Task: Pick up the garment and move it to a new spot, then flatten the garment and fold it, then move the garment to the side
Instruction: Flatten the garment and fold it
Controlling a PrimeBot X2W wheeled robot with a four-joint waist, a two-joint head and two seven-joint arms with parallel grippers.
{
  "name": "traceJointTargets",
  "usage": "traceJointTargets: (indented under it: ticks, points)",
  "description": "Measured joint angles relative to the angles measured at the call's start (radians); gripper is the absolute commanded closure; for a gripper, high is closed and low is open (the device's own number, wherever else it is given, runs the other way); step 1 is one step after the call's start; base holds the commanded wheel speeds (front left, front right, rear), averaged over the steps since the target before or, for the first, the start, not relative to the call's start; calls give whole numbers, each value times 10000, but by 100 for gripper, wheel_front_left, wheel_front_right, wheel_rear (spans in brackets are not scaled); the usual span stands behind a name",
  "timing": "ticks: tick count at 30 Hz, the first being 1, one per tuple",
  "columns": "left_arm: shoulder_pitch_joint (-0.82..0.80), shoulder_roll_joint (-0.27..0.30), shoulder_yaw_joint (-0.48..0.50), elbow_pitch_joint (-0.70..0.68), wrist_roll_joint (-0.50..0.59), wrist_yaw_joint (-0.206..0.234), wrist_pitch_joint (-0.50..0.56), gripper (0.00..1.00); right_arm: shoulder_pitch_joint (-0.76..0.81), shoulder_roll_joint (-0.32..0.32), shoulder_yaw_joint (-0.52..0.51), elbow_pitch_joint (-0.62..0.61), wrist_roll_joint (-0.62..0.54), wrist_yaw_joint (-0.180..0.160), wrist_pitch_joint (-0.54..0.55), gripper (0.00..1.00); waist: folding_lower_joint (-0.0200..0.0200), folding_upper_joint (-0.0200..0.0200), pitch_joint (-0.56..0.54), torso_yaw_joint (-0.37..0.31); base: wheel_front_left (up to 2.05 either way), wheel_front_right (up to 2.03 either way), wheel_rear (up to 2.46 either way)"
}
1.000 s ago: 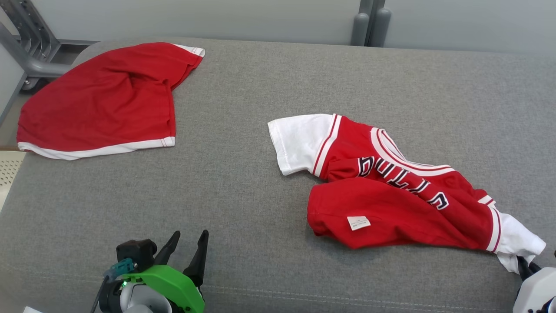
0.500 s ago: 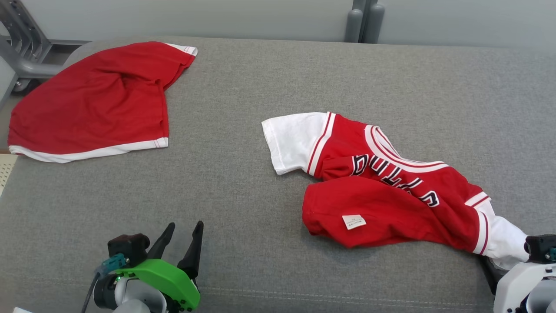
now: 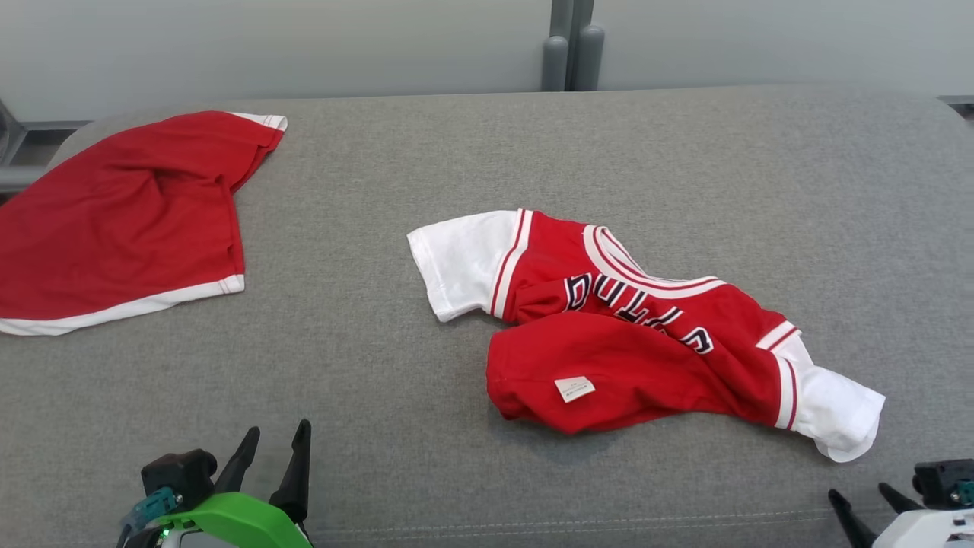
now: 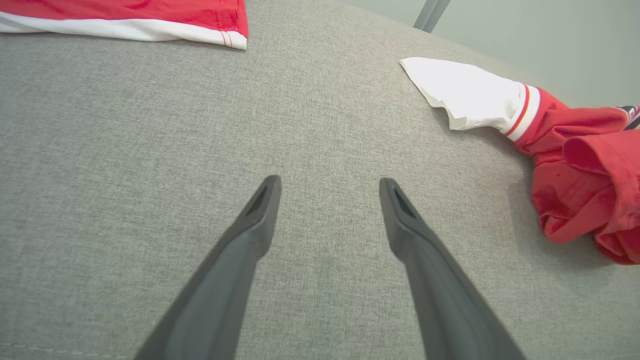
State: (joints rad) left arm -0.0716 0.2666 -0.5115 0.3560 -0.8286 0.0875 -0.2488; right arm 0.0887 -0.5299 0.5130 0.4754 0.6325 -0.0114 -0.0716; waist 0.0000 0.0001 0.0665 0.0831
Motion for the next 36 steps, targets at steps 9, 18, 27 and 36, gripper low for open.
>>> traceJointTargets:
  ticks: [9,18,27,36]
  points:
    - [394,-8,-169,-297,418,52,0,0,66,-734,-1429,-399,631,-512,-560,0,0,0,-273,-607,0,0,0]
    - [407,15,-506,-520,698,65,0,0,-226,-637,-1756,-648,1208,-326,-596,0,0,0,-328,-566,0,0,0]
    - [401,36,-631,-746,855,86,35,0,-920,-334,-1879,-364,1856,-69,36,0,0,0,-147,-408,0,0,0]
    - [384,33,-713,-838,920,90,205,0,-1437,-36,-1810,244,2146,23,389,0,1,0,48,-225,0,0,0]
